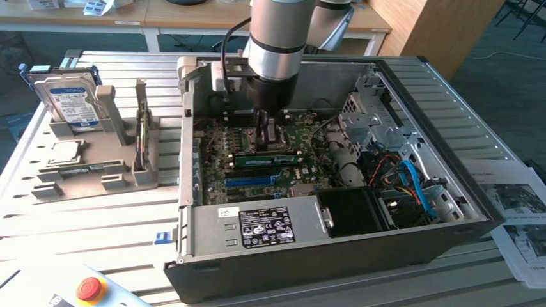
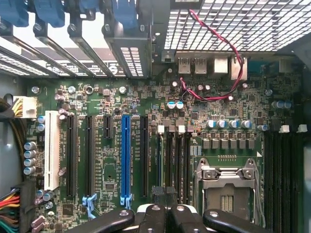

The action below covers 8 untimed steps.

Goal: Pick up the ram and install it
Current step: 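Press down the ram until it locks into place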

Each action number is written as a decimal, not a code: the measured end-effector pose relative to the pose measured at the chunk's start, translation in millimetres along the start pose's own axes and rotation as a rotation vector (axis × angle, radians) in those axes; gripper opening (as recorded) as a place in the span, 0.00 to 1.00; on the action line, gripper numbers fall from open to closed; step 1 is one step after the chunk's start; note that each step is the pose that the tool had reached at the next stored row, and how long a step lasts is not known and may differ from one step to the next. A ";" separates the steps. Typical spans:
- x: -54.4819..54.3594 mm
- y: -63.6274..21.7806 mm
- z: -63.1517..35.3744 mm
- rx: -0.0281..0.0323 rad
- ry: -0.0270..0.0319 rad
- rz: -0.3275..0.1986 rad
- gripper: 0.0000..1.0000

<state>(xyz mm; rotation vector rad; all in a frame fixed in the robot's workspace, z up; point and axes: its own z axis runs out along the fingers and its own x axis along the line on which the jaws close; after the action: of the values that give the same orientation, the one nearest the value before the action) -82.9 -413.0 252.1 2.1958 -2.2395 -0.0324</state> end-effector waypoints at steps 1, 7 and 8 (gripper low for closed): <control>0.0 0.0 0.9 -0.0004 0.0001 0.000 0.10; 0.1 -0.1 4.4 -0.0012 0.0001 0.000 0.10; 0.0 -0.1 5.0 -0.0013 0.0000 0.000 0.10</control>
<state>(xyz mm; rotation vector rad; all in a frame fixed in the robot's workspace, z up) -82.8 -413.0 247.1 2.1952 -2.2389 -0.0338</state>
